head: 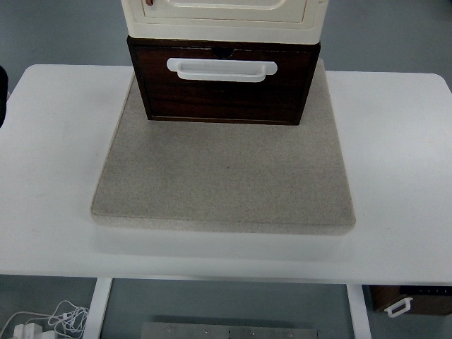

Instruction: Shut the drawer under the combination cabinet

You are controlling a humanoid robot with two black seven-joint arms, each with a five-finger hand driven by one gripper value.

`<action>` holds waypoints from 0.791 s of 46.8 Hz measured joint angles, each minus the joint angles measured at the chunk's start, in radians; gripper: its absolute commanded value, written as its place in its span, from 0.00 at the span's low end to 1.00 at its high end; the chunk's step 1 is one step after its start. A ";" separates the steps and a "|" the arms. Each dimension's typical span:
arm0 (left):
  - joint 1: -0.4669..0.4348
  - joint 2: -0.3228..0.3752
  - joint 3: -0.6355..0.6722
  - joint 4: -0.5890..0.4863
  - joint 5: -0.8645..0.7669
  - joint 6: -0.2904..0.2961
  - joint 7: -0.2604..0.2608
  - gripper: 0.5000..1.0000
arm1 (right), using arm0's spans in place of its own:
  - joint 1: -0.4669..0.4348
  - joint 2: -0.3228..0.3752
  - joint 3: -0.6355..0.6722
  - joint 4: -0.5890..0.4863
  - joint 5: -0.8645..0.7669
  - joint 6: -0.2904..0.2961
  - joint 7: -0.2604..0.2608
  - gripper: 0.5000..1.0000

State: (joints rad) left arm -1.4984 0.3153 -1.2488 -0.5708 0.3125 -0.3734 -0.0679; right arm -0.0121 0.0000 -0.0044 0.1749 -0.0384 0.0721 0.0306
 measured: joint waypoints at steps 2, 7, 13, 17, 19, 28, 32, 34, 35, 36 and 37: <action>0.002 0.008 0.002 0.029 -0.013 0.005 0.000 1.00 | 0.000 0.000 -0.001 0.000 0.000 0.000 0.000 0.90; 0.002 0.011 0.000 0.136 -0.029 0.022 0.005 1.00 | 0.000 0.000 0.002 0.000 0.000 0.000 0.000 0.90; 0.012 0.024 0.002 0.237 -0.111 0.026 0.023 1.00 | 0.000 0.000 -0.001 0.002 0.001 0.007 0.000 0.90; 0.022 0.029 0.011 0.276 -0.144 0.037 0.039 1.00 | 0.000 0.000 -0.003 0.007 -0.002 0.010 0.000 0.90; 0.031 0.029 0.014 0.295 -0.148 0.052 0.044 1.00 | -0.001 0.000 -0.003 0.007 -0.003 0.011 0.000 0.90; 0.078 0.024 0.029 0.325 -0.150 0.177 0.077 1.00 | -0.003 0.000 -0.006 0.017 -0.007 0.017 0.000 0.90; 0.098 0.015 0.031 0.325 -0.162 0.231 0.102 1.00 | -0.003 0.000 -0.005 0.016 -0.008 0.021 0.000 0.90; 0.109 0.009 0.031 0.325 -0.174 0.258 0.105 1.00 | -0.003 0.000 -0.005 0.016 -0.008 0.021 0.000 0.90; 0.117 0.006 0.031 0.325 -0.182 0.271 0.106 1.00 | -0.003 0.000 -0.005 0.016 -0.008 0.021 0.000 0.90; 0.125 0.003 0.031 0.325 -0.191 0.282 0.107 1.00 | -0.003 0.000 -0.005 0.016 -0.008 0.021 0.000 0.90; 0.131 0.001 0.032 0.325 -0.198 0.290 0.108 1.00 | -0.003 0.000 -0.005 0.016 -0.008 0.021 0.000 0.90</action>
State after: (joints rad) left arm -1.3669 0.3164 -1.2173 -0.2456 0.1144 -0.0839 0.0398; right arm -0.0155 0.0000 -0.0093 0.1910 -0.0463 0.0936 0.0306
